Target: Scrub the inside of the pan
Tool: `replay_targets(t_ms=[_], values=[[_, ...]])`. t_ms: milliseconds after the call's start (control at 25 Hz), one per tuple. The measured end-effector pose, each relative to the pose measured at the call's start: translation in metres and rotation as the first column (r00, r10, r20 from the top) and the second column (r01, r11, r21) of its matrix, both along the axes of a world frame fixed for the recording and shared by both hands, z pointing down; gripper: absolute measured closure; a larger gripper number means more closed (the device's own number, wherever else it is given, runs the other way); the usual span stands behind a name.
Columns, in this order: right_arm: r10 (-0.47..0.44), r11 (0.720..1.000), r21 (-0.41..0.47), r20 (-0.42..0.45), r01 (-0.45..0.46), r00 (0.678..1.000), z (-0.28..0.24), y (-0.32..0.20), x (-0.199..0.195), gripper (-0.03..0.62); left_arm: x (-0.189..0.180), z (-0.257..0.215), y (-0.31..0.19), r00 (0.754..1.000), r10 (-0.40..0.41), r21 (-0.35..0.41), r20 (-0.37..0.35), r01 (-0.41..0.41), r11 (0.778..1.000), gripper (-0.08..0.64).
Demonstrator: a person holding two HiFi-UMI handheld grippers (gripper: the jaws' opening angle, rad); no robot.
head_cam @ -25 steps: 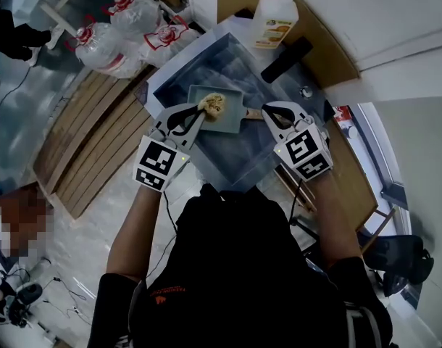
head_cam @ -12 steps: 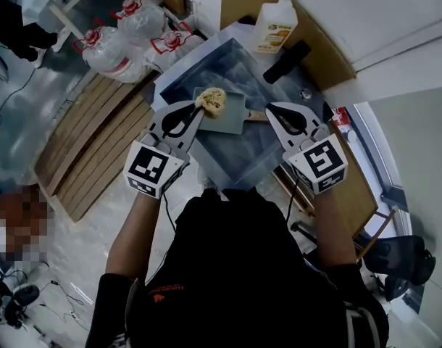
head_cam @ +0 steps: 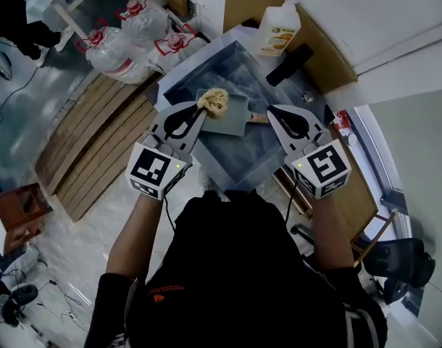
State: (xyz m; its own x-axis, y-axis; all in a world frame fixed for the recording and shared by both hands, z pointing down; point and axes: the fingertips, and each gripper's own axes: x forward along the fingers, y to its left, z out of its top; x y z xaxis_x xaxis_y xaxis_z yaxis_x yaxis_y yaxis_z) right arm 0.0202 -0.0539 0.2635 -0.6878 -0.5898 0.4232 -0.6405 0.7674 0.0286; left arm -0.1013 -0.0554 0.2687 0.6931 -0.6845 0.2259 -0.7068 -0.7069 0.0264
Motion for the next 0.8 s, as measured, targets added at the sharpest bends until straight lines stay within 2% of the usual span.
replay_targets(t_ms=[800], values=[[0.014,1.0,0.002,0.014,-0.014,1.0,-0.0016,0.0005,0.0033,0.588,0.0089,0.0058,0.0021,1.0,0.015,-0.014,-0.017,-0.015,1.0,0.525]])
